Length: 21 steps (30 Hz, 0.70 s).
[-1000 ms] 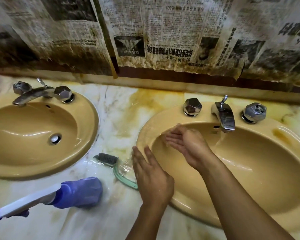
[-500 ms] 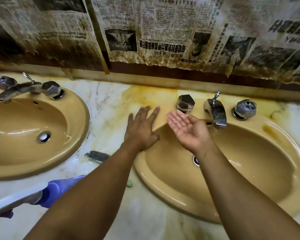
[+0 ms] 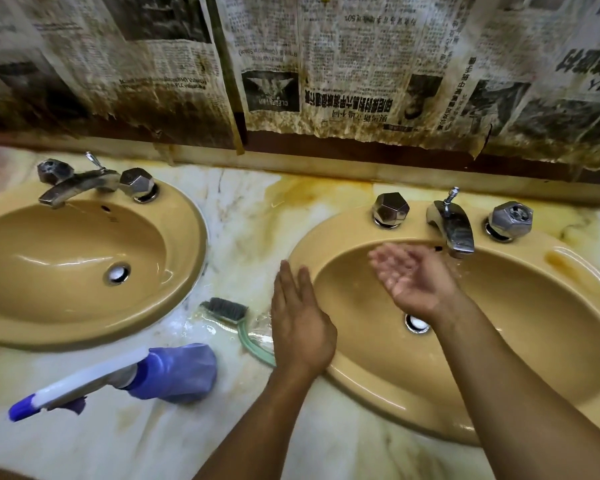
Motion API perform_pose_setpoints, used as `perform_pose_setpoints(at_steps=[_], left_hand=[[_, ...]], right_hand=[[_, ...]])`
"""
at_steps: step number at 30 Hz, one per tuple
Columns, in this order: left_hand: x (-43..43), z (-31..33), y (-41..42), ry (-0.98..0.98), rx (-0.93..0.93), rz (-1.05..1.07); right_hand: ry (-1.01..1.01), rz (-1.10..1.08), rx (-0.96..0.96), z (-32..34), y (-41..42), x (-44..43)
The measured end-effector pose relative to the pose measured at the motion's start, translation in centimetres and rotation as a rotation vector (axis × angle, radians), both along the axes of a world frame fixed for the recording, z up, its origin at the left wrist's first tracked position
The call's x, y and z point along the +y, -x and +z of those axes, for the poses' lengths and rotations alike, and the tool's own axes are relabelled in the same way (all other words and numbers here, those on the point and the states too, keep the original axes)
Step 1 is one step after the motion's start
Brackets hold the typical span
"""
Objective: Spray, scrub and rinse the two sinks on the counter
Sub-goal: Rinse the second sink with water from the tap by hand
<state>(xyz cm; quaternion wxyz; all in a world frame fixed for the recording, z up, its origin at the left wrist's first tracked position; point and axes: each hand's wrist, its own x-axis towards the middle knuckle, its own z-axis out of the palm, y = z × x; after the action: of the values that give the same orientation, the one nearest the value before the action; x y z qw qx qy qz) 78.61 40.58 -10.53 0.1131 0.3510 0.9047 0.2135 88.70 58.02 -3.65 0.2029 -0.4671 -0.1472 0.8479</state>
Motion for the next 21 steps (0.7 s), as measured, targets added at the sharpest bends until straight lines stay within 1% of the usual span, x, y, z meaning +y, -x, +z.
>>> perform_pose_setpoints(at_steps=[2,3,4,5,6,7,8,9,12,13,14,16,18,19,21], left_hand=[[-1.8,0.3,-2.5,-0.005,0.012,0.030],[-2.7,0.4,-3.7,-0.006,0.021,0.024],[-3.4,0.4,-4.7,-0.009,0.015,0.015],[-3.9,0.3,-5.4,-0.004,0.002,0.000],[-4.0,0.3,-5.7,0.011,-0.011,-0.012],[-3.9,0.5,-5.5,0.030,-0.035,-0.014],[-3.5,0.5,-4.9,0.053,-0.063,-0.017],[-2.8,0.6,-3.9,0.074,-0.083,-0.025],[-0.1,1.0,0.2,0.154,-0.059,-0.057],[0.7,1.2,1.3,0.191,-0.049,-0.068],[1.1,1.4,2.1,0.215,-0.031,-0.086],[0.7,1.2,2.5,0.193,0.054,-0.189],[-1.2,0.9,2.3,0.116,0.141,-0.401],[-2.2,0.8,2.3,0.092,0.167,-0.515],[-3.7,1.1,2.7,0.105,0.164,-0.684]], right_hand=[[-0.167,0.414,-0.119,1.8,0.8,-2.9],[-0.261,0.584,-0.197,2.3,0.7,-4.4],[-0.349,0.694,-0.278,2.6,0.3,-5.6],[-0.413,0.714,-0.348,2.6,-0.3,-6.3],[-0.448,0.657,-0.387,2.5,-1.0,-6.5],[-0.439,0.546,-0.390,2.2,-1.8,-6.0],[-0.386,0.391,-0.359,1.6,-2.5,-5.0],[-0.294,0.222,-0.295,1.0,-3.3,-3.5],[0.050,-0.317,-0.009,-1.1,-5.3,0.6],[0.122,-0.462,0.049,-1.6,-5.8,1.4],[0.160,-0.551,0.068,-2.1,-6.0,1.9],[0.165,-0.597,0.042,-2.9,-6.1,2.5],[0.147,-0.579,0.041,-3.5,-6.1,2.8],[0.137,-0.557,0.047,-3.7,-6.0,2.9],[0.136,-0.514,0.054,-3.9,-6.0,3.4]])
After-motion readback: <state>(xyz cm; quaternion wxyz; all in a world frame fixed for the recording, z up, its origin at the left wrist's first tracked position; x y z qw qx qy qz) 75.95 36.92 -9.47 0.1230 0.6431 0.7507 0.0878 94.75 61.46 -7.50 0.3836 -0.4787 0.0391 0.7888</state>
